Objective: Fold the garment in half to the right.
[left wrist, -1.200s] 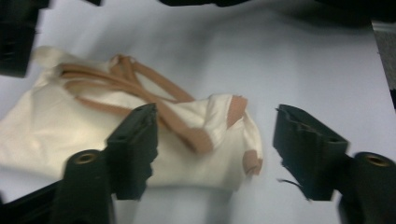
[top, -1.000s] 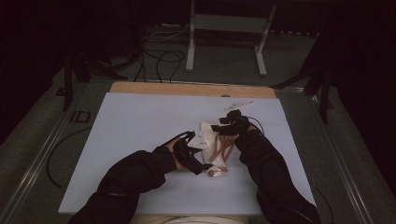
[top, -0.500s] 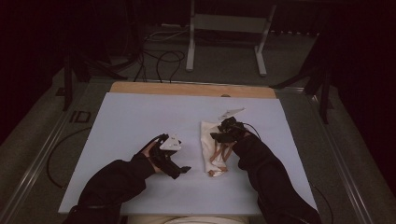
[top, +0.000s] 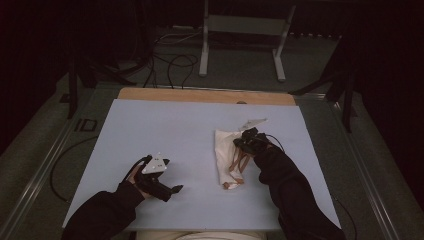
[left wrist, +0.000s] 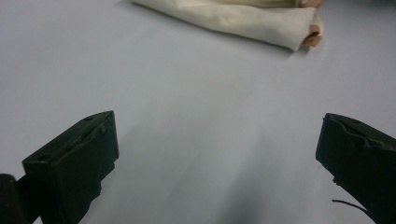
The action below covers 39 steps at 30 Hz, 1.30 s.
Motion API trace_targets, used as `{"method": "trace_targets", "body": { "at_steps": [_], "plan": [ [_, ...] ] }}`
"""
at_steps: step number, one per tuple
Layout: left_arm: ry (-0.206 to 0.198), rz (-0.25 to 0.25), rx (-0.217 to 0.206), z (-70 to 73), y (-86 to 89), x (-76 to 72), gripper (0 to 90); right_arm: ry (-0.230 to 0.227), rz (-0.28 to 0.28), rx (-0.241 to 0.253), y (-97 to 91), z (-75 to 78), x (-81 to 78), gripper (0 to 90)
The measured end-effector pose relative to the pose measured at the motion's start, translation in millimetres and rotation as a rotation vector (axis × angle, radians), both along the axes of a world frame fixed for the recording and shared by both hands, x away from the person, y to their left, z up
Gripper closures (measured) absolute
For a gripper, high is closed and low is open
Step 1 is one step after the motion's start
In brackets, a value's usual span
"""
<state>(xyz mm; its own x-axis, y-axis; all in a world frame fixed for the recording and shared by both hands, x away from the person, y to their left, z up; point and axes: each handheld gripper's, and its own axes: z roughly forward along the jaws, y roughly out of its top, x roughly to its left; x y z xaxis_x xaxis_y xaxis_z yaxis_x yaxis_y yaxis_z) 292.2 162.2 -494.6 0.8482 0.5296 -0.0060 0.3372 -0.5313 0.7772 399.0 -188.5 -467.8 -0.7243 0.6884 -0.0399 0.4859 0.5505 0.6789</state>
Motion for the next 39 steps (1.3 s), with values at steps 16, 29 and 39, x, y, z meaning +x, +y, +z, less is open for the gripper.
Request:
{"method": "trace_targets", "body": {
  "at_steps": [16,29,39],
  "plan": [
    [-0.017,0.112,-0.042,-11.9,27.9,-5.5,0.3,-0.051,-0.130,0.024,-50.5,-2.5,-12.8,87.9],
    [-0.034,0.108,-0.046,-11.1,28.6,-14.0,0.3,0.009,-0.185,0.035,-63.5,-32.7,-11.9,86.5],
    [-0.044,0.121,-0.051,-14.7,31.0,-16.5,0.3,0.038,-0.182,0.025,-63.9,-43.9,-14.0,87.3]
  ]
}}
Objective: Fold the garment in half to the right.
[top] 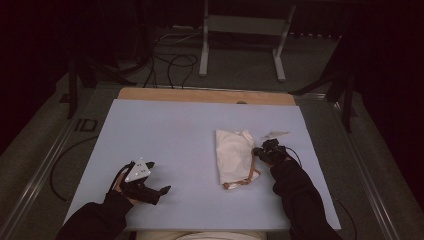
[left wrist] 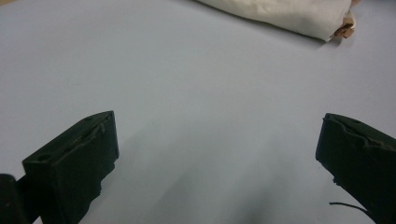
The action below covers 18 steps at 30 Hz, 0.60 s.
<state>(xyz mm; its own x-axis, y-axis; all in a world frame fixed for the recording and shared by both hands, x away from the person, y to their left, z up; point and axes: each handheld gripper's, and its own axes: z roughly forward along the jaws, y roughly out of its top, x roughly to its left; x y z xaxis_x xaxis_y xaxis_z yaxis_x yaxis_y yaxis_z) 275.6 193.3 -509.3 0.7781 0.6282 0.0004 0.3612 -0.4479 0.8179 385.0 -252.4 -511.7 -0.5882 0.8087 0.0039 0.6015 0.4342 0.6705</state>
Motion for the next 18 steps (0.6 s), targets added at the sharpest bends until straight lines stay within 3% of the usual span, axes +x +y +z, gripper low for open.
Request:
{"method": "trace_targets", "body": {
  "at_steps": [9,11,13,14,18],
  "plan": [
    [-0.015,0.026,-0.024,-1.0,4.6,1.2,0.3,0.017,-0.001,0.004,0.2,-3.7,0.1,85.3],
    [-0.023,0.024,-0.029,-1.0,5.5,1.5,0.3,0.027,0.000,0.025,-2.2,0.9,1.3,73.1],
    [-0.024,0.023,-0.032,-0.9,5.6,1.7,0.3,0.029,0.000,0.034,-3.1,3.8,1.7,71.5],
    [-0.025,0.023,-0.040,-1.1,5.7,2.3,0.3,0.008,-0.006,0.048,-4.3,11.5,2.0,64.9],
    [-0.027,0.014,-0.049,-2.3,6.1,3.0,0.3,-0.038,-0.007,0.064,-5.2,29.7,5.9,55.8]
  ]
}}
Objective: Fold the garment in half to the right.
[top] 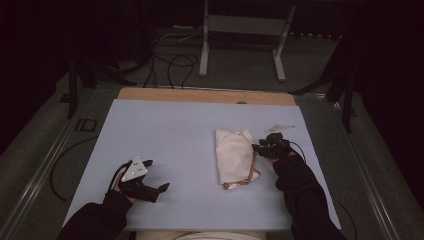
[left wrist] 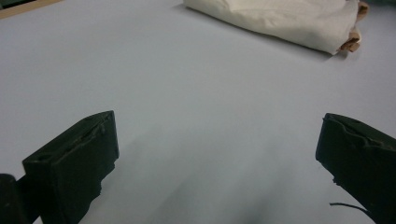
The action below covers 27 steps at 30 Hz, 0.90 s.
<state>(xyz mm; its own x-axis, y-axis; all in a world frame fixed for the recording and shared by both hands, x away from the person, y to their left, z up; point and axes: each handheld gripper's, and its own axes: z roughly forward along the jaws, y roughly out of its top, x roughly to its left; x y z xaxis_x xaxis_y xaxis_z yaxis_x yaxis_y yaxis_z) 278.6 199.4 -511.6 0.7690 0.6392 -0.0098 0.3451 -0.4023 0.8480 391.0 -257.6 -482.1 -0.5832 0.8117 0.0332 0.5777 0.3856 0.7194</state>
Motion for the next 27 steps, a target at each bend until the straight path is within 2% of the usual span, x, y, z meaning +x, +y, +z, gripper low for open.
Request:
{"method": "trace_targets", "body": {
  "at_steps": [3,6,11,16,17,20,27],
  "plan": [
    [0.000,-0.010,-0.003,-0.5,0.1,0.4,0.3,-0.015,-0.006,0.008,-0.3,7.8,4.8,53.7],
    [-0.002,-0.013,-0.007,-0.7,0.3,0.4,0.4,-0.020,-0.009,0.027,1.2,16.5,16.8,51.2],
    [-0.011,-0.011,-0.014,0.2,0.8,0.1,0.4,-0.016,-0.006,0.058,6.9,20.1,34.0,55.8],
    [-0.015,-0.015,-0.012,0.5,0.2,-0.3,0.4,0.019,-0.006,0.063,16.0,14.3,55.8,60.1],
    [-0.015,-0.015,-0.012,0.5,0.2,-0.3,0.4,0.019,-0.006,0.063,16.0,14.3,55.8,60.1],
    [-0.017,-0.017,-0.015,0.8,-0.2,-0.8,0.4,0.047,-0.017,0.050,22.0,6.9,70.2,61.0],
    [-0.018,-0.018,-0.024,1.3,0.8,-0.9,0.4,0.107,-0.043,0.066,22.3,-7.8,83.8,61.1]
  ]
}}
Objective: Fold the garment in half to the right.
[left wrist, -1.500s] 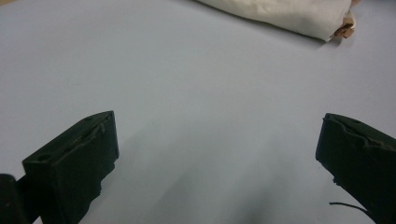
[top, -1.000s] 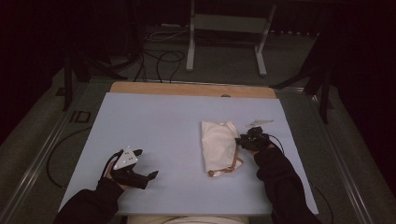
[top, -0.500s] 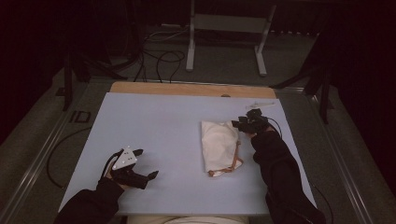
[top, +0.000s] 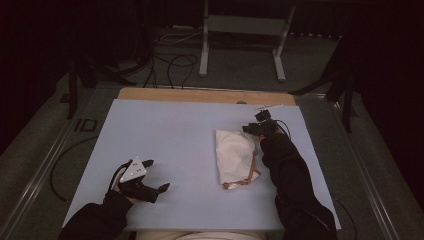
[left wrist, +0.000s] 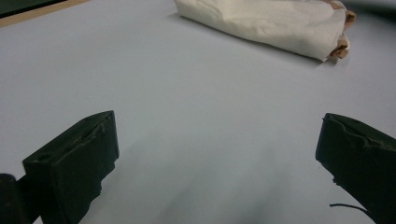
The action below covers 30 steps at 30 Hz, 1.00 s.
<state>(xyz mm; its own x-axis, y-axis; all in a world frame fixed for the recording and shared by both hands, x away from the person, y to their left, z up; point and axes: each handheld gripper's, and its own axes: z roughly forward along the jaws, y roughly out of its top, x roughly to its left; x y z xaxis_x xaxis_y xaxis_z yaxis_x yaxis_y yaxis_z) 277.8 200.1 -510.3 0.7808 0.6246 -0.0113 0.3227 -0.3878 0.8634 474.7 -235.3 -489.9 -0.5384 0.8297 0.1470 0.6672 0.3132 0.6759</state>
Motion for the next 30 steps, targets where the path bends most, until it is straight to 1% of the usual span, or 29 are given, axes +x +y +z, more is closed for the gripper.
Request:
{"method": "trace_targets", "body": {
  "at_steps": [2,4,6,8,9,10,11,12,14,15,17,18,19,22,27,30],
  "plan": [
    [0.000,-0.001,-0.001,0.2,-0.5,-0.2,0.4,0.016,-0.001,0.001,-0.8,-4.2,1.8,62.1],
    [0.001,-0.004,-0.004,0.1,-1.1,-0.2,0.4,0.028,-0.002,0.003,-1.9,-7.5,2.8,67.0],
    [0.002,-0.004,-0.004,-0.2,-1.4,-0.1,0.4,0.041,0.004,0.006,-2.3,-10.2,3.5,70.1],
    [0.005,-0.005,-0.006,-0.5,-1.5,0.2,0.4,0.052,0.007,0.017,-2.8,-11.6,3.9,76.0],
    [0.005,-0.005,-0.006,-0.6,-1.5,0.2,0.4,0.054,0.012,0.015,-2.6,-11.8,3.6,82.9],
    [0.006,-0.005,-0.007,-0.6,-1.5,0.2,0.4,0.050,0.016,0.011,-2.7,-11.5,3.2,86.8],
    [0.006,-0.005,-0.008,-0.6,-1.5,0.2,0.4,0.034,0.020,0.010,-3.2,-10.2,2.6,88.8],
    [0.006,-0.005,-0.007,-0.5,-1.5,0.1,0.4,0.030,0.019,0.013,-3.5,-8.7,1.8,89.4],
    [0.005,-0.003,-0.008,-0.3,-1.3,0.1,0.4,0.005,0.018,0.017,-4.7,-4.9,0.2,89.8],
    [0.004,-0.003,-0.007,-0.2,-1.2,0.2,0.4,-0.009,0.014,0.011,-5.7,-1.9,-1.2,89.9],
    [0.003,-0.004,-0.005,0.0,-1.2,0.0,0.4,-0.025,0.006,0.013,-7.8,2.0,-2.9,89.9],
    [0.003,-0.004,-0.005,0.1,-1.4,-0.1,0.4,-0.034,0.006,0.006,-8.7,2.9,-3.4,89.9],
    [0.002,-0.004,-0.005,0.0,-1.5,-0.1,0.4,-0.044,0.002,-0.013,-9.0,4.3,-4.6,89.9],
    [0.001,-0.003,-0.005,0.2,-1.5,-0.2,0.4,-0.067,-0.005,-0.033,-11.1,5.6,-6.8,90.0],
    [0.000,-0.001,-0.006,0.1,-1.3,0.0,0.4,-0.079,-0.022,-0.065,-14.9,3.7,-10.3,89.9],
    [-0.001,0.000,-0.005,0.0,-1.6,-0.1,0.4,-0.080,-0.031,-0.072,-17.4,0.7,-11.1,89.9]
  ]
}}
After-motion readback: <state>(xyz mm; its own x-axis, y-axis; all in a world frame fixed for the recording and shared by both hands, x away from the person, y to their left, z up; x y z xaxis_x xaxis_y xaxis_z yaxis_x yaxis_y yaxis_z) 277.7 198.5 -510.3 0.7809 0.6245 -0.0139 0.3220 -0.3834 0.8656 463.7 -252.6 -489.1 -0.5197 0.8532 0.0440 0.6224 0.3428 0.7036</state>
